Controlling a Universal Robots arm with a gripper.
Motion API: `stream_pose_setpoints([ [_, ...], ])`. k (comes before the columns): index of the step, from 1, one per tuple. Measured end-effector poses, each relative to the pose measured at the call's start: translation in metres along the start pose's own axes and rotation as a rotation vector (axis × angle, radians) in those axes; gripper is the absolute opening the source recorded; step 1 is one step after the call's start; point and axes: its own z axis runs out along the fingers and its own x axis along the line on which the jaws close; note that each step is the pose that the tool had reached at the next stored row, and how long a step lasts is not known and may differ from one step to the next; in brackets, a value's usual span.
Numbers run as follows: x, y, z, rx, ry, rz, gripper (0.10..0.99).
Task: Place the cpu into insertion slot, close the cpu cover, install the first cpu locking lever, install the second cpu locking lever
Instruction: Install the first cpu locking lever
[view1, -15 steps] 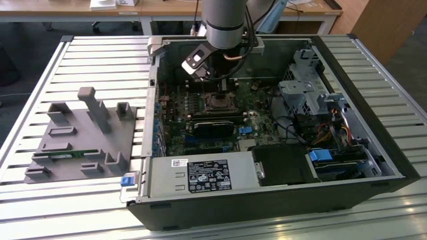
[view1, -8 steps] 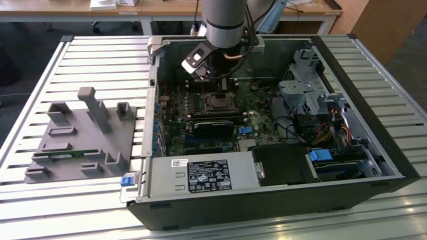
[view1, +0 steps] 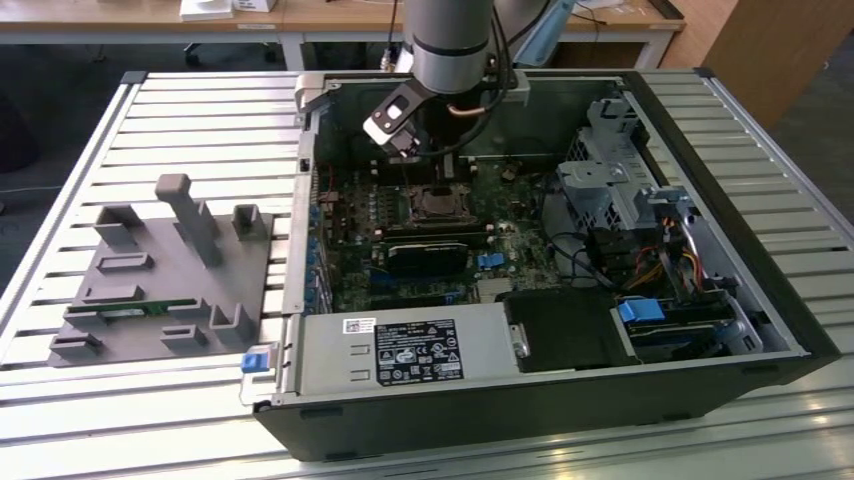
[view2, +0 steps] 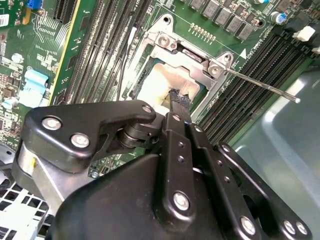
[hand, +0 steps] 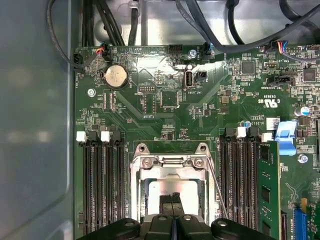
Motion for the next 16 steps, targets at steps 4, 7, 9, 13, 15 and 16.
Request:
stream_pose_setpoints([
  [4, 0.0, 0.0001, -0.0022, 0.0, -0.0002, 0.0, 0.106],
  [7, 0.0, 0.0001, -0.0045, 0.0, -0.0003, 0.0, 0.106],
  [9, 0.0, 0.0002, -0.0061, 0.0, -0.0002, 0.0, 0.106],
  [13, 0.0001, 0.0003, -0.0097, 0.0, -0.0003, 0.0, 0.106],
  [15, 0.0001, 0.0004, -0.0121, 0.0, -0.0004, 0.0, 0.106],
  [16, 0.0001, 0.0004, -0.0135, 0.0, -0.0004, 0.0, 0.106],
])
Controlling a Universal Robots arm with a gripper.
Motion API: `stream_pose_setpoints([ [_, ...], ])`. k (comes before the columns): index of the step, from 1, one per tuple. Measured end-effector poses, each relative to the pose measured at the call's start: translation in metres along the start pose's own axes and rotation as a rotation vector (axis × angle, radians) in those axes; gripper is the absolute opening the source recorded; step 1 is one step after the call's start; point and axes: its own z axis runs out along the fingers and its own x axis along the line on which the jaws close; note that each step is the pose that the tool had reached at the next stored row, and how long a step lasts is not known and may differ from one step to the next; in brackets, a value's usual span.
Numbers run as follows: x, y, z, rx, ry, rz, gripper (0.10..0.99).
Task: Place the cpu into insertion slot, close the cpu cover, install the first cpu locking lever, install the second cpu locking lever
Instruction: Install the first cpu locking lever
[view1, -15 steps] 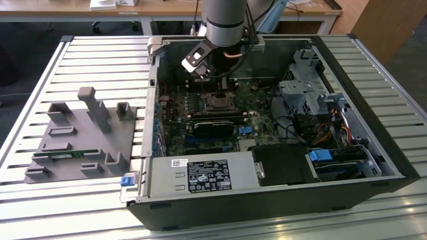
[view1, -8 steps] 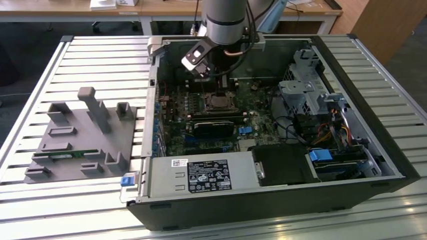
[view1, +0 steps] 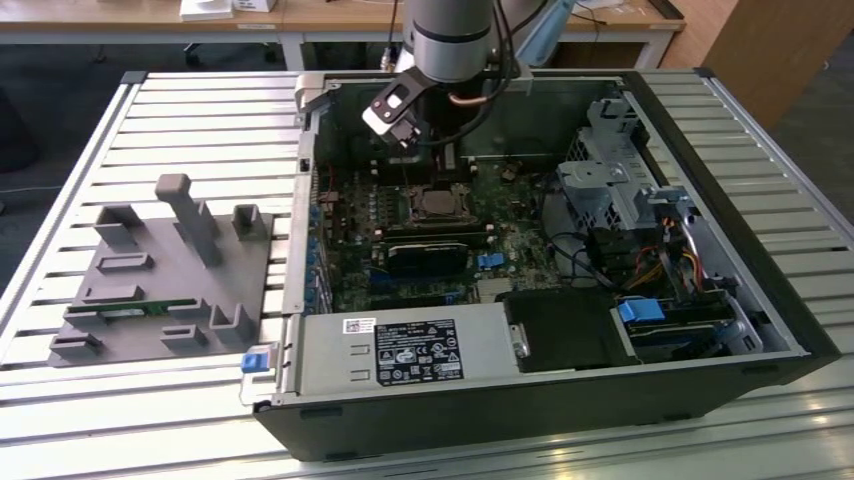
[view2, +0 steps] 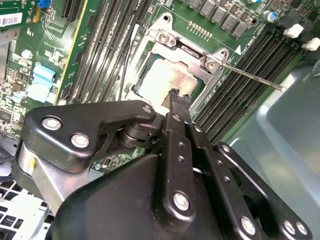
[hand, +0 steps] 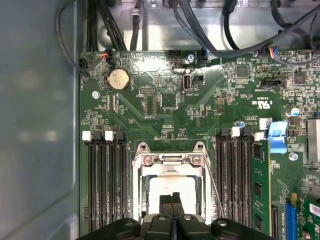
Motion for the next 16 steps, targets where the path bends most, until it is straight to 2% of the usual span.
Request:
stream_pose_setpoints([
  [8, 0.0001, 0.0003, -0.0098, 0.0, -0.0002, 0.0, 0.106],
  [16, 0.0002, 0.0008, -0.0242, 0.0, -0.0007, 0.0, 0.106],
])
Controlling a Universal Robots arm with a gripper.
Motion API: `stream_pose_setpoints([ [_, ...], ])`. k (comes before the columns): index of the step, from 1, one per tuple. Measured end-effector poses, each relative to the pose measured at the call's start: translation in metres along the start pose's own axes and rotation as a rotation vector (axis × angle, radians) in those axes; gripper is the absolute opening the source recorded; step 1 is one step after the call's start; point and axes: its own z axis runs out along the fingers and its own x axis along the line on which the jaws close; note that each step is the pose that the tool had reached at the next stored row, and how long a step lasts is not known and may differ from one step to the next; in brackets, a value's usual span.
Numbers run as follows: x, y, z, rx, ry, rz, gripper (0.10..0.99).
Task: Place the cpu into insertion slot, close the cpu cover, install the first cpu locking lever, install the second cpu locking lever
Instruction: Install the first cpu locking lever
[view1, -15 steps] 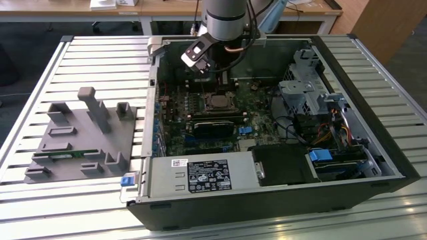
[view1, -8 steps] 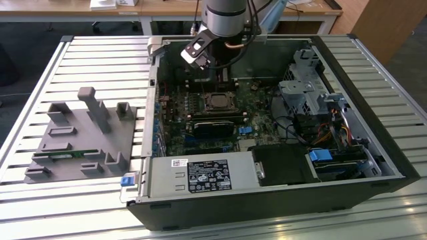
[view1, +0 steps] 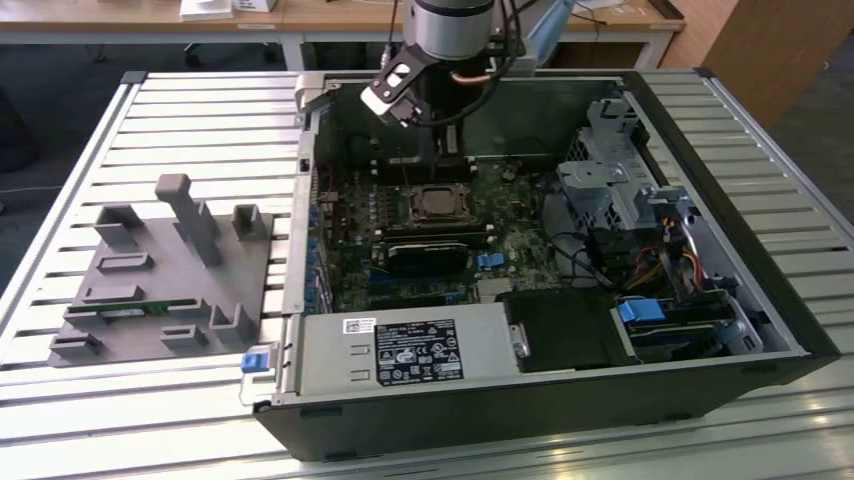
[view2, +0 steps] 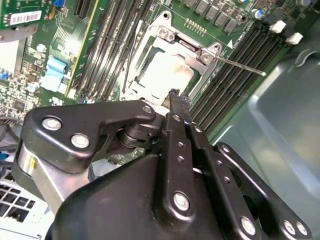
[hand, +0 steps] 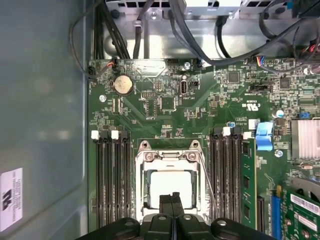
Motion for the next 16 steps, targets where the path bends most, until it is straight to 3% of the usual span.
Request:
stream_pose_setpoints([
  [3, 0.0, 0.0001, -0.0048, 0.0, -0.0002, 0.0, 0.106],
  [7, 0.0001, 0.0002, -0.0056, 0.0, 0.0004, -0.011, 0.106],
  [16, 0.0, 0.0002, -0.0056, 0.001, 0.0036, -0.17, 0.106],
])
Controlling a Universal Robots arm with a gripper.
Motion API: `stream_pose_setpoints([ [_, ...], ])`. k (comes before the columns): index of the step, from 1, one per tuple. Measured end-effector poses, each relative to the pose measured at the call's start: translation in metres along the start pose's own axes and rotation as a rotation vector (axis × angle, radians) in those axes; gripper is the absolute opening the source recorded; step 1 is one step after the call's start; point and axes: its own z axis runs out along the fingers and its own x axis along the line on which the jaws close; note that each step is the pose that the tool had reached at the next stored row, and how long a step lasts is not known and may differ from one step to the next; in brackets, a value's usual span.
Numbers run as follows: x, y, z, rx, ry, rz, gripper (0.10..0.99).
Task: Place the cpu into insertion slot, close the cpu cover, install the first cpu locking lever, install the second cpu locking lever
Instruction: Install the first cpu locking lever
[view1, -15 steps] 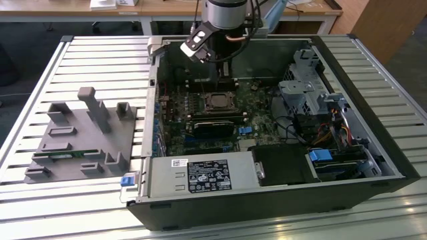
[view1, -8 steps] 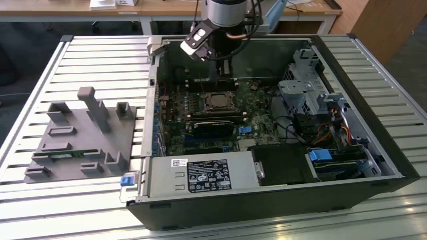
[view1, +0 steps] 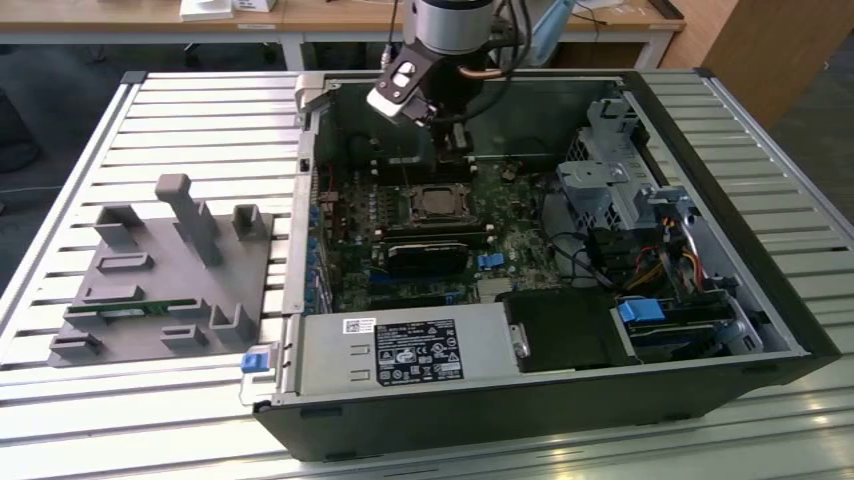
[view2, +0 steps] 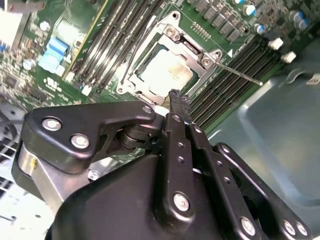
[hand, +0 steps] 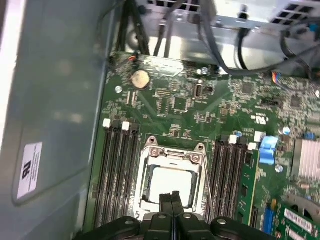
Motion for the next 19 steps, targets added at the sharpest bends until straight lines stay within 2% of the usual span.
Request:
stream_pose_setpoints([
  [11, 0.0, 0.0, 0.0003, 0.001, 0.0025, -0.176, 0.106],
  [19, 0.0002, -0.001, 0.0003, 0.002, 0.0025, -0.23, 0.106],
])
